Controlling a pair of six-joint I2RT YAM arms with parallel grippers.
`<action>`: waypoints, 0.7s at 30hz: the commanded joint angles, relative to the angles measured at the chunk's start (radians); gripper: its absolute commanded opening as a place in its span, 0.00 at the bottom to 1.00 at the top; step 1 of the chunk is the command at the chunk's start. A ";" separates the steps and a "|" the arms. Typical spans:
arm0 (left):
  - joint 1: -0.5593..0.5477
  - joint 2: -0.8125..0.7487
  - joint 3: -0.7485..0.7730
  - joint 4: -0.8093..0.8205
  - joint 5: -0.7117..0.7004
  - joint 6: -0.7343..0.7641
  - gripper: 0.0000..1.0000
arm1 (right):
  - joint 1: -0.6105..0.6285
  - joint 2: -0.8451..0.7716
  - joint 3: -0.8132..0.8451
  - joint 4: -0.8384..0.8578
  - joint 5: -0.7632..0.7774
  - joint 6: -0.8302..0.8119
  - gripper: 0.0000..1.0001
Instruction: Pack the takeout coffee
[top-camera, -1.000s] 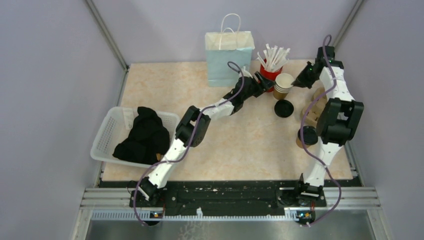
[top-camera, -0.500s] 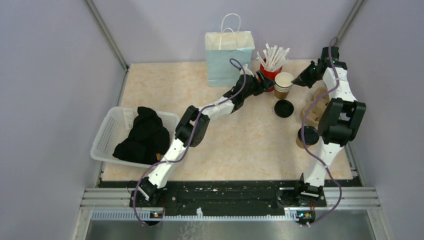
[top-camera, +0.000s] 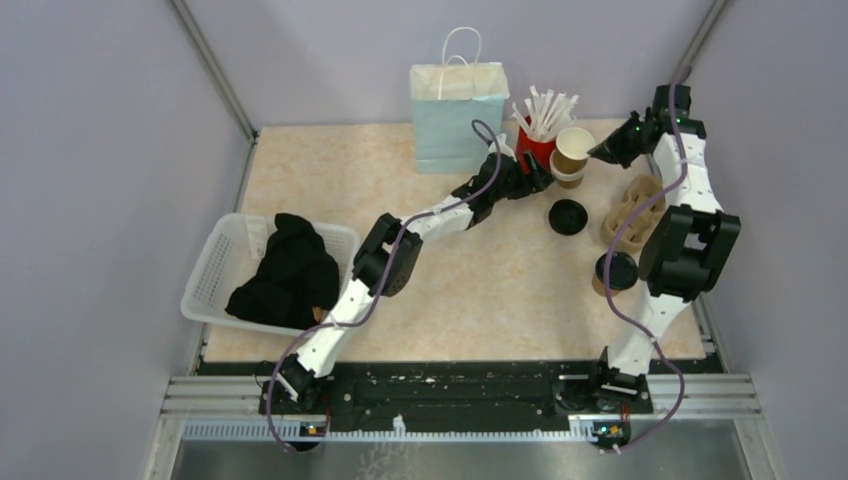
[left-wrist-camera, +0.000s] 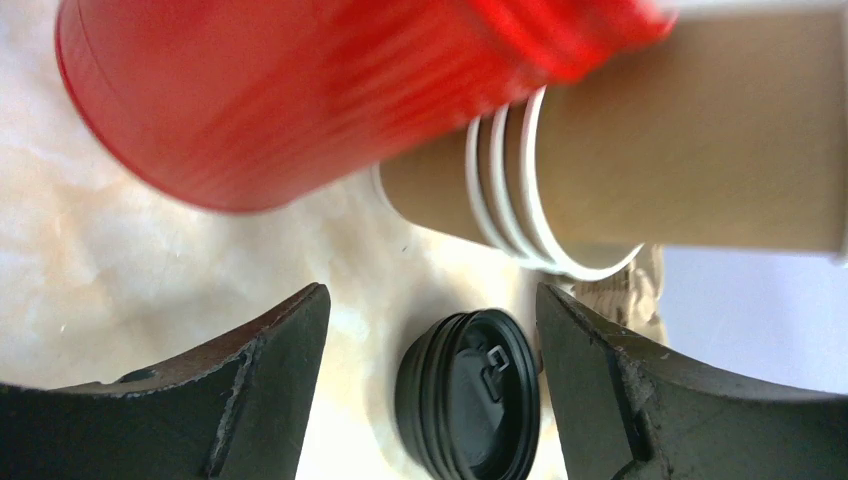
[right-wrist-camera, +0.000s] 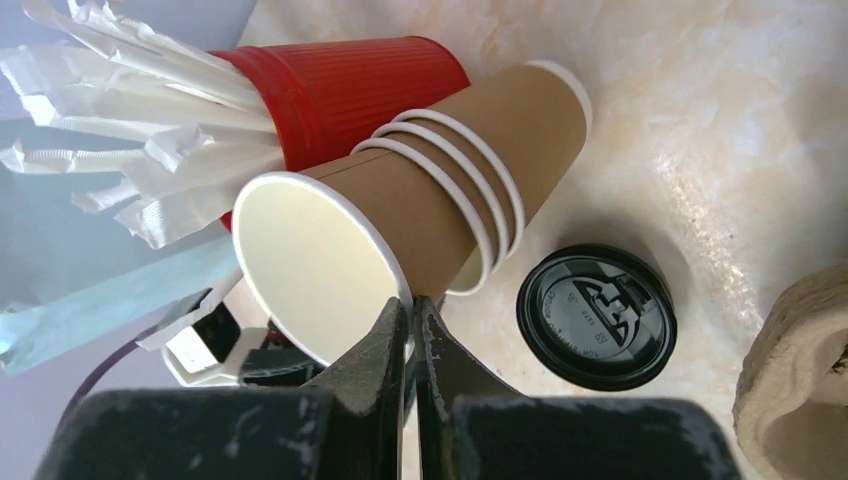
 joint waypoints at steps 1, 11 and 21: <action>-0.006 -0.020 -0.004 -0.092 0.020 0.070 0.83 | -0.019 -0.062 0.019 0.028 0.040 -0.010 0.00; -0.003 -0.082 -0.010 -0.046 0.052 0.112 0.90 | -0.024 -0.052 0.007 0.017 0.131 -0.053 0.00; 0.013 -0.227 -0.130 -0.065 0.162 0.132 0.98 | -0.031 -0.030 0.181 -0.111 0.163 -0.131 0.00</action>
